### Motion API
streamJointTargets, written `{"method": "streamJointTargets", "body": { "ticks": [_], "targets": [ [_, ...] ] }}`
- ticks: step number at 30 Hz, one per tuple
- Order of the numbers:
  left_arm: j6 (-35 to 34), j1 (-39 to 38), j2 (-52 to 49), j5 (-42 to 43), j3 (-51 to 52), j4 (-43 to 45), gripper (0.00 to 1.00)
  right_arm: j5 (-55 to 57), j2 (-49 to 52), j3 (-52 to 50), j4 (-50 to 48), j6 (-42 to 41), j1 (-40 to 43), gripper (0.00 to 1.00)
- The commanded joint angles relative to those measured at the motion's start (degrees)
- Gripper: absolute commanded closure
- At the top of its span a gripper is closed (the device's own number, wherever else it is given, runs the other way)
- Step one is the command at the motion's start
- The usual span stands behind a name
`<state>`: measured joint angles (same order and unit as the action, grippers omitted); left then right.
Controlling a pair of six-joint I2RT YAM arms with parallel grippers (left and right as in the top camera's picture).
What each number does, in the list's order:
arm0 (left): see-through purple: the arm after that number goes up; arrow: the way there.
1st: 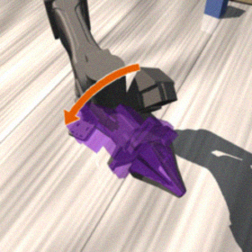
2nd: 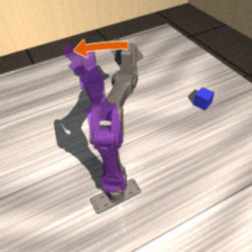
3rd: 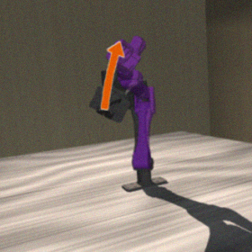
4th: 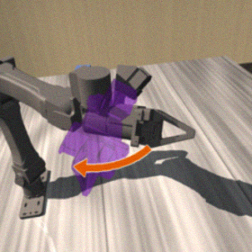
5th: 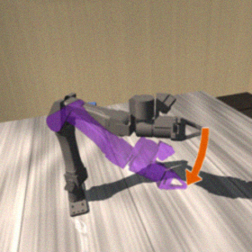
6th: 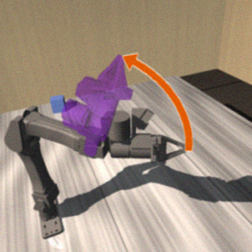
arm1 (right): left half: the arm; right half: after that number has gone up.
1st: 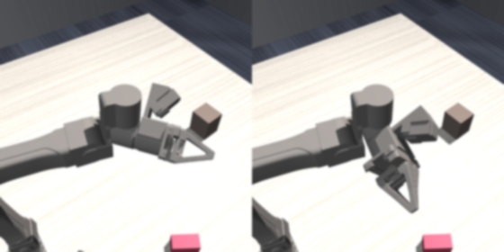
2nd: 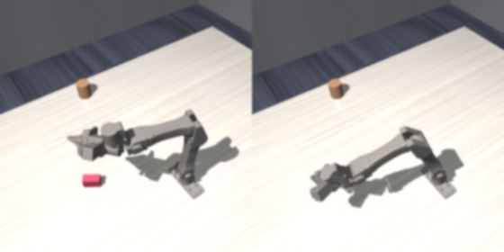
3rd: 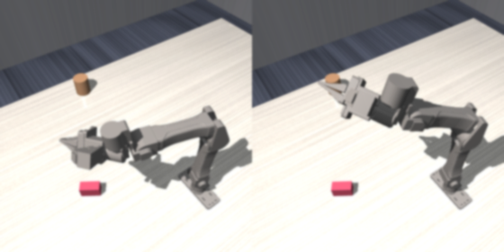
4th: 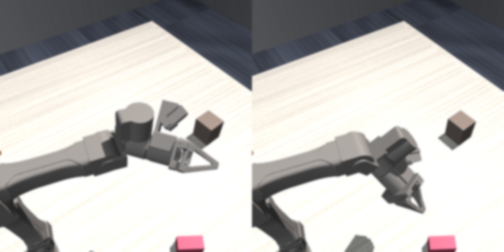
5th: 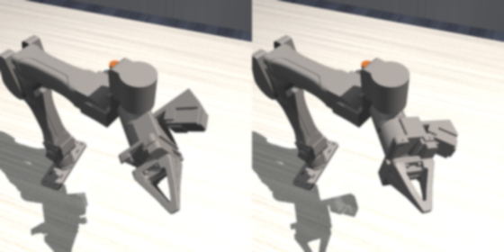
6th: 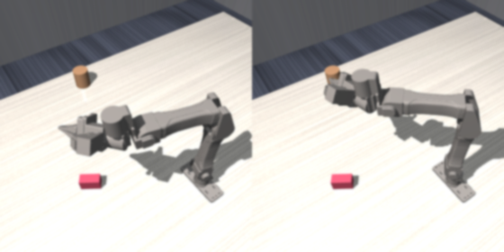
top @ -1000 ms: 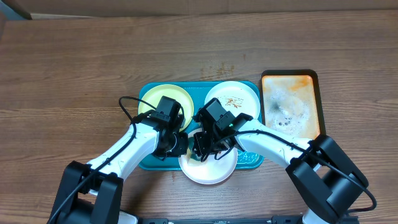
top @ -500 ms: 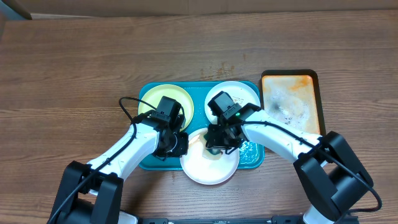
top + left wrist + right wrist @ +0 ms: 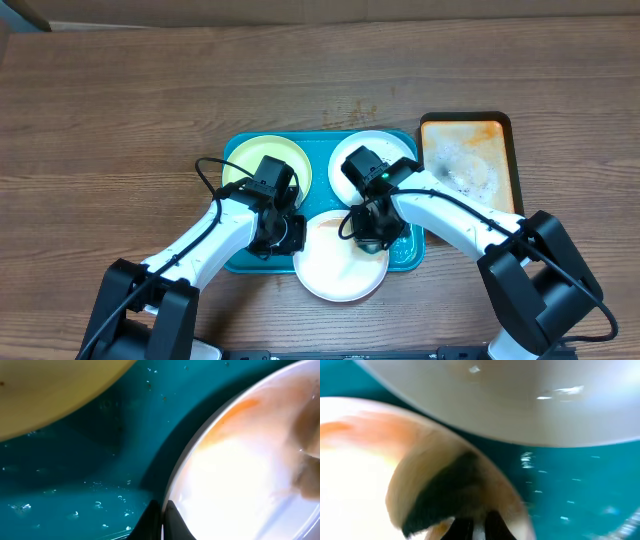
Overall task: Clean dirty plates on tray and stack at the side
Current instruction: 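Scrub the front white plate with the sponge in the right gripper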
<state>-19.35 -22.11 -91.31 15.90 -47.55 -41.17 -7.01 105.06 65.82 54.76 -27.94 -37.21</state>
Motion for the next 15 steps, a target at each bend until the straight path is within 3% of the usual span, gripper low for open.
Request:
{"method": "streamJointTargets", "body": {
  "ticks": [1,15],
  "targets": [
    [-0.4,0.3,-0.5,-3.2,0.5,-0.7,0.96,12.8,1.0,1.6,2.2,0.6,0.6,0.96],
    [-0.4,0.3,-0.5,-3.4,0.5,-0.7,0.96,10.0,-13.2,4.7,2.6,1.2,0.9,0.96]
  ]
}}
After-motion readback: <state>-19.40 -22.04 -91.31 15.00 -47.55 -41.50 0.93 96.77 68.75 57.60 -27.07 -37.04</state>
